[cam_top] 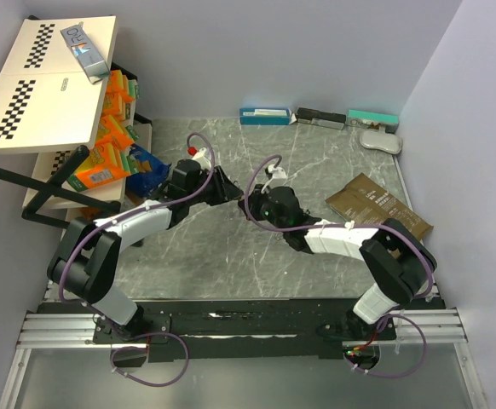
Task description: Unlock with the key
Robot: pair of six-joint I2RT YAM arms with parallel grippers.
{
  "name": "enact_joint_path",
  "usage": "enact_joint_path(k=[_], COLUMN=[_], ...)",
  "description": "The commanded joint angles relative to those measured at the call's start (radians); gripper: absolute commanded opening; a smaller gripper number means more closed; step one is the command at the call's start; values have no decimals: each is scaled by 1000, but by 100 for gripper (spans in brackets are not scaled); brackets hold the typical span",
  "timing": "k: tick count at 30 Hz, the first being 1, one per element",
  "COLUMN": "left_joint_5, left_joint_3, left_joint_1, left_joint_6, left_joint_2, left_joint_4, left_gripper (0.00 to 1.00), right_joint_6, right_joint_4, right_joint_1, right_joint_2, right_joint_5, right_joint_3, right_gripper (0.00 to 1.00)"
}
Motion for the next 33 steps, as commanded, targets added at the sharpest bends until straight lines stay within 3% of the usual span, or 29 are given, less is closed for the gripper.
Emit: enact_joint_path(k=[1,10,21,33], left_joint_5=[176,246,217,257], left_joint_3=[-20,-45,-53,-45], left_joint_1=[-56,-63,-132,-145], left_joint_6=[-20,-75,-72,-6], left_joint_2=[17,-5,35,-32], left_joint_4=[-129,-78,-83,-42], left_gripper=[1,1,1,1], right_joint_6=[-1,-107,-128,45], right_joint_4=[294,541,613,555], right_joint_1=[-40,34,37,-38], right_joint_2=[-44,-31,-54,-116], right_joint_5=[120,281,317,126], right_joint_3=[27,-48,-45,-107], right_gripper=[0,0,0,0])
